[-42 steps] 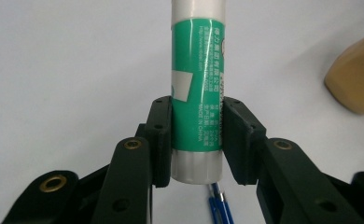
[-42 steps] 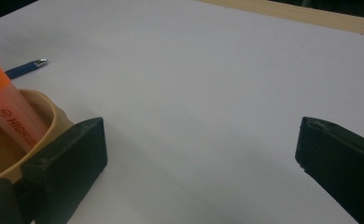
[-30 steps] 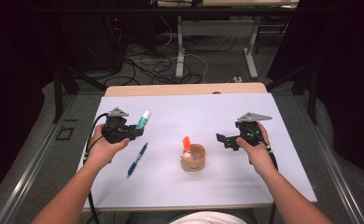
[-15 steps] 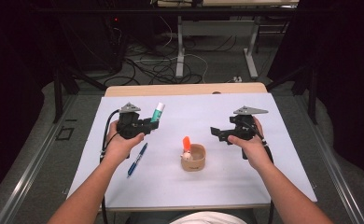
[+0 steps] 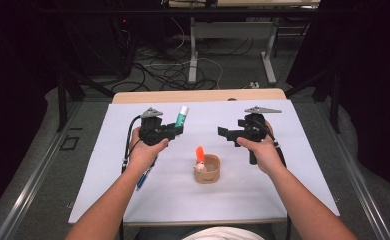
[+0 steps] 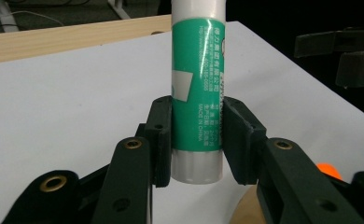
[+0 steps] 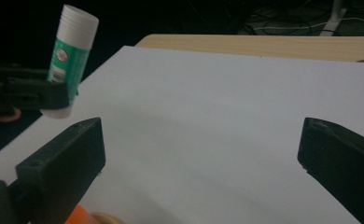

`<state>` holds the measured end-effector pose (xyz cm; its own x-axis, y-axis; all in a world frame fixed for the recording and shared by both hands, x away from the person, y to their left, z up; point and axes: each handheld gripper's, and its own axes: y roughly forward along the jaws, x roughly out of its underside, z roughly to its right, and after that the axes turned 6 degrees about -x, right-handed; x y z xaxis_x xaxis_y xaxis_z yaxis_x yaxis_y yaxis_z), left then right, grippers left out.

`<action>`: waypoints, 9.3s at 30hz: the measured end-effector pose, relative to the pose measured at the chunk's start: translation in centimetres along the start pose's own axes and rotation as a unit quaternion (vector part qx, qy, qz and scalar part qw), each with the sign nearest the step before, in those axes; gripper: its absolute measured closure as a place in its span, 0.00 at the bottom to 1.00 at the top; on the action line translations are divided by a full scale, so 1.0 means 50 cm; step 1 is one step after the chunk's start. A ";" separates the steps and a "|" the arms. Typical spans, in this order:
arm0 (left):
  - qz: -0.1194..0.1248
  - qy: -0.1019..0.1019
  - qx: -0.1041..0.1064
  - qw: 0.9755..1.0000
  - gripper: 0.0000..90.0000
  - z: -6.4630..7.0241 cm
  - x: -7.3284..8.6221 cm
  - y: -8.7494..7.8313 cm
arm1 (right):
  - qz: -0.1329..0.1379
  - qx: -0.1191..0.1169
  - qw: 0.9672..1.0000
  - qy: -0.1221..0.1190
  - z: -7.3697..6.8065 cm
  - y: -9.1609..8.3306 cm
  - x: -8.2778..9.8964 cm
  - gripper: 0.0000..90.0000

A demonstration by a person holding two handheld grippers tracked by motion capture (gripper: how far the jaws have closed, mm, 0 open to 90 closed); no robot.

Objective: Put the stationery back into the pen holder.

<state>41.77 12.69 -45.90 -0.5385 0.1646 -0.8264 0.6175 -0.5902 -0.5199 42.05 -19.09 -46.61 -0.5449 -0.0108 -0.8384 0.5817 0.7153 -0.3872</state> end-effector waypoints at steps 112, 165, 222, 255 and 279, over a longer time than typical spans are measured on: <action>0.022 -0.013 0.000 1.000 0.42 0.034 0.023 0.023 | 0.068 -0.067 0.995 0.037 -0.072 0.051 -0.035 0.72; 0.026 -0.040 -0.084 0.995 0.06 -0.008 0.065 -0.017 | 0.052 -0.078 0.984 -0.152 -0.103 0.003 0.125 0.72; 0.016 -0.040 -0.083 0.996 0.07 -0.018 0.080 -0.023 | 0.052 -0.092 0.984 -0.142 -0.079 0.002 0.159 0.51; -0.004 -0.043 -0.110 0.993 0.07 -0.053 0.096 -0.043 | 0.067 0.036 0.994 -0.074 0.023 -0.029 0.118 0.29; -0.074 -0.043 -0.104 0.991 0.09 -0.083 0.117 -0.084 | 0.022 0.127 0.991 -0.025 0.076 -0.054 0.100 0.16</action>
<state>38.39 19.42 -49.45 -0.6737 0.1647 -0.7204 0.6274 -0.3877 -0.6753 40.05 -23.73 -51.21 -0.4884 -0.0235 -0.8723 0.7406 0.5175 -0.4286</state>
